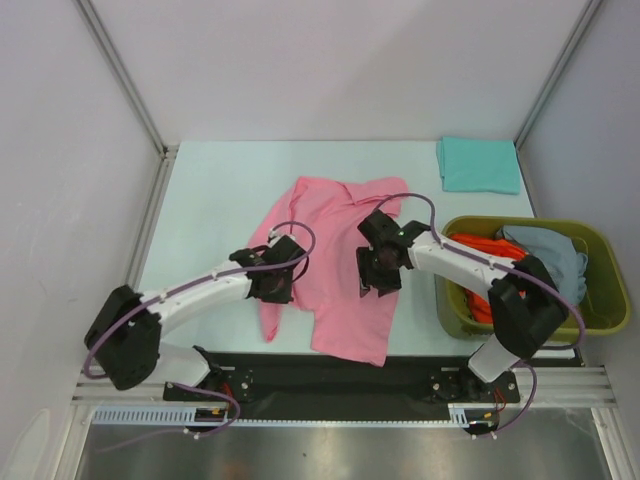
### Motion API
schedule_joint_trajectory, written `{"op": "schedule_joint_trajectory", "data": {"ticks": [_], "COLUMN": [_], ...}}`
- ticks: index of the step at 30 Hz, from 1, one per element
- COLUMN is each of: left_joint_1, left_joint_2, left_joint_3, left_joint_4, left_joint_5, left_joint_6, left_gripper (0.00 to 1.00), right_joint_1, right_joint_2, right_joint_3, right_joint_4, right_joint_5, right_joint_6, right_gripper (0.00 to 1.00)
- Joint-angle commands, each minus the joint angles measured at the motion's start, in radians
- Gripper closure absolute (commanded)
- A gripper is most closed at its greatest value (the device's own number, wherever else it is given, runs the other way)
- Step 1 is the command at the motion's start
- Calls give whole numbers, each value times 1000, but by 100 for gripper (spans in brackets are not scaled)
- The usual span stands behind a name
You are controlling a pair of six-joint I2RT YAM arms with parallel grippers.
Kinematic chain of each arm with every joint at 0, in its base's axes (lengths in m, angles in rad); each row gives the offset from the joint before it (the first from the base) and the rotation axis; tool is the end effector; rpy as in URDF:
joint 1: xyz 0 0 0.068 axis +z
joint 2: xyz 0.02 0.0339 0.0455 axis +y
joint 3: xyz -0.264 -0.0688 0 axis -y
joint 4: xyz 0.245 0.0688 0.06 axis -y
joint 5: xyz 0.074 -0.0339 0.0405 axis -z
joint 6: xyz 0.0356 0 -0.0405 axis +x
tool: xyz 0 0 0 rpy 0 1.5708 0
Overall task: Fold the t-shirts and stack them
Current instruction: Flatten the tshirt out
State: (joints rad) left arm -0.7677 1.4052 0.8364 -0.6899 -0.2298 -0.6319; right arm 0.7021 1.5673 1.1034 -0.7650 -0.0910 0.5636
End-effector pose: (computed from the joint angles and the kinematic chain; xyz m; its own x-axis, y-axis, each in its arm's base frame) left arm 0.1845 -0.1668 0.1891 -0.9222 0.0908 -0.3758 0.1006 0.9949 -0.0065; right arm 0.2283 0.1973 0.2184 -0.9641 -0.1187 -0.2377 -0.1791 0.9512 0.2515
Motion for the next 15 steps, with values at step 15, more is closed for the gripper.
{"op": "schedule_joint_trajectory", "data": {"ticks": [15], "left_joint_1": [565], "left_joint_2": [-174], "left_joint_3": [82], "left_joint_4": [-68], "left_joint_5": [-40], "left_joint_6": [210], "left_gripper": [100], "right_joint_1": [-134], "right_joint_2": [345], "right_joint_3": [170], "right_joint_4": [3], "right_joint_5": [115], "right_joint_6": [-18], "right_gripper": [50]}}
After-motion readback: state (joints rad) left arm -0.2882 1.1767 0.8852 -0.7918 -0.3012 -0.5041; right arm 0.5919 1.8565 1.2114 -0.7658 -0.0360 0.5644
